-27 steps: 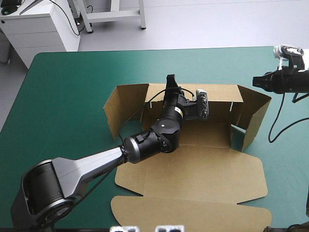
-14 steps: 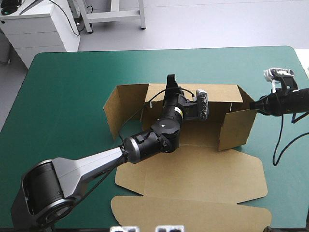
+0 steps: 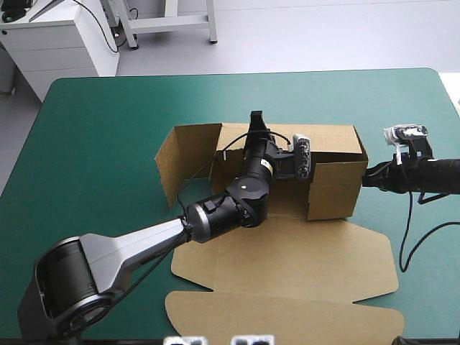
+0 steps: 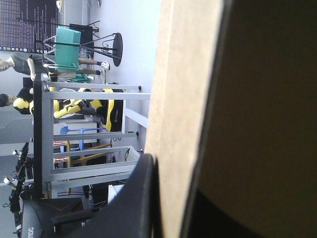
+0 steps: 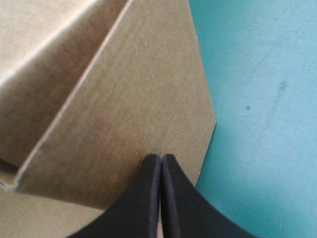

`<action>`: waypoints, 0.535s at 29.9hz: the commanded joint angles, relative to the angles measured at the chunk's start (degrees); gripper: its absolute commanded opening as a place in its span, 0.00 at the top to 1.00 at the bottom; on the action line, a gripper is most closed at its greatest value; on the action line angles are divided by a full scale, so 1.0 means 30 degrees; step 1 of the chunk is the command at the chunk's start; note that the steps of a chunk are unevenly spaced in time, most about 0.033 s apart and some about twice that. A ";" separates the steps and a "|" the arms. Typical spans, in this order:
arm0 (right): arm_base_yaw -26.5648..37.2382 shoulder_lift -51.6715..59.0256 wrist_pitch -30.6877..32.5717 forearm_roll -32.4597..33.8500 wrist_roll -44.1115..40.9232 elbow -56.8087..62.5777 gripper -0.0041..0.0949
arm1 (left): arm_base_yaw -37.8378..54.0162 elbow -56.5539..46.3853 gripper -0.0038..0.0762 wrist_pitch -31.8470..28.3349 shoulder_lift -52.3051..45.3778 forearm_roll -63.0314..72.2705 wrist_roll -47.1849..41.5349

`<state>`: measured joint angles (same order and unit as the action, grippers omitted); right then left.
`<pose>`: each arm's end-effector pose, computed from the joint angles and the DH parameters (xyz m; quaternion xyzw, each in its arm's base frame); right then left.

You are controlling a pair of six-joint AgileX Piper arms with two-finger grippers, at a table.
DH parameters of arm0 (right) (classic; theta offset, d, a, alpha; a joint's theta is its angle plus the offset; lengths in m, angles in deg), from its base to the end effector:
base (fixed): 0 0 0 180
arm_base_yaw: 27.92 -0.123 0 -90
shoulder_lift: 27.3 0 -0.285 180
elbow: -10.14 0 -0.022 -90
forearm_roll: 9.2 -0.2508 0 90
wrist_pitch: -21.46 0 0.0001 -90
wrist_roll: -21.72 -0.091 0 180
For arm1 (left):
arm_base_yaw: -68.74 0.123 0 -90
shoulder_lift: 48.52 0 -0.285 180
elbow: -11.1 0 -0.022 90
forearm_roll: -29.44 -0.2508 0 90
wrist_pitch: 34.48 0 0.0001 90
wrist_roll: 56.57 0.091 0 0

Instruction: Fold the box

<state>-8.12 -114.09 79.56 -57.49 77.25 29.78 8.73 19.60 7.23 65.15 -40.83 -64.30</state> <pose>0.2664 -0.0346 0.2948 -0.1180 0.9120 0.2204 0.3253 0.2606 -0.3373 0.3021 0.6171 0.5704 0.2765 0.4663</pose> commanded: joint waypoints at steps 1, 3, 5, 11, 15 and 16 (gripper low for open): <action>0.0018 0.0828 -0.0012 -0.0224 -0.0708 -0.0366 0.89 | -0.0128 0.0311 0.96 -0.0552 -0.0569 0.0551 -0.0379; 0.0018 0.0955 0.0084 0.0268 -0.0546 -0.0366 0.78 | -0.0128 0.0311 0.96 -0.0552 -0.0569 0.0551 -0.0379; 0.0018 0.1130 0.0305 0.0429 0.0466 -0.0366 0.63 | -0.0128 0.0311 0.96 -0.0552 -0.0569 0.0551 -0.0379; 0.0018 0.1578 0.0792 0.0446 0.1673 -0.0405 0.39 | -0.0128 0.0311 0.96 -0.0552 -0.0569 0.0551 -0.0379; 0.0018 0.1801 0.1352 0.0149 0.2537 -0.0405 0.39 | -0.0107 0.0311 0.96 -0.0552 -0.0569 0.0551 -0.0379; 0.0018 0.1814 0.1403 0.0015 0.2738 -0.0405 0.39 | -0.0107 0.0311 0.96 -0.0552 -0.0569 0.0551 -0.0379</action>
<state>-8.12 -110.70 82.68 -53.88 83.22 29.96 8.73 19.60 7.23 65.15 -40.88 -64.30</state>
